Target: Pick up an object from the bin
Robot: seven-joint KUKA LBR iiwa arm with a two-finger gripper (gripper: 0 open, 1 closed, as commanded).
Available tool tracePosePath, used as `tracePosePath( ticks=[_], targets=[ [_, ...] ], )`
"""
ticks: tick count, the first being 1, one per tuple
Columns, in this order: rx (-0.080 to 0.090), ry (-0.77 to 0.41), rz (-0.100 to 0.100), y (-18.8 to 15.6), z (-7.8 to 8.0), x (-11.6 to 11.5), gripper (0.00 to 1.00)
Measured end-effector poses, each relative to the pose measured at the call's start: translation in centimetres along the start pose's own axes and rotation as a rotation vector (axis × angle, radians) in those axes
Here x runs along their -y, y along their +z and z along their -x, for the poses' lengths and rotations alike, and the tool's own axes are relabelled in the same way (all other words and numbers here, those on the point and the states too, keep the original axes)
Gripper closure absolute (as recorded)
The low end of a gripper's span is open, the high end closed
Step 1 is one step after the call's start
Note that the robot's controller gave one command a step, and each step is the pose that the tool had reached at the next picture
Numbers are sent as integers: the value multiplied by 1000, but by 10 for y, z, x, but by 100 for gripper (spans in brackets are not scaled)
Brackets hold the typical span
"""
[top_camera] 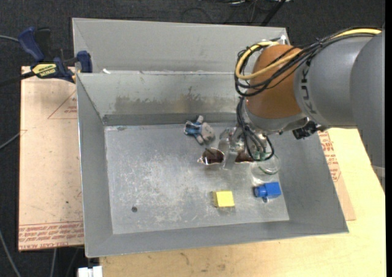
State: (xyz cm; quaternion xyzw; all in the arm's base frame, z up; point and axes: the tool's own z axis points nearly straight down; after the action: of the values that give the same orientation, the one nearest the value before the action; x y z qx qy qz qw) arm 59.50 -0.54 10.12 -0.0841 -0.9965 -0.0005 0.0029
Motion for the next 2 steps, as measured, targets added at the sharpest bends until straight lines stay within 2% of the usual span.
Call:
tracePosePath(
  ticks=[2],
  targets=[
    [16, 0, 2, -38, 4, -1, 100]
  ],
)
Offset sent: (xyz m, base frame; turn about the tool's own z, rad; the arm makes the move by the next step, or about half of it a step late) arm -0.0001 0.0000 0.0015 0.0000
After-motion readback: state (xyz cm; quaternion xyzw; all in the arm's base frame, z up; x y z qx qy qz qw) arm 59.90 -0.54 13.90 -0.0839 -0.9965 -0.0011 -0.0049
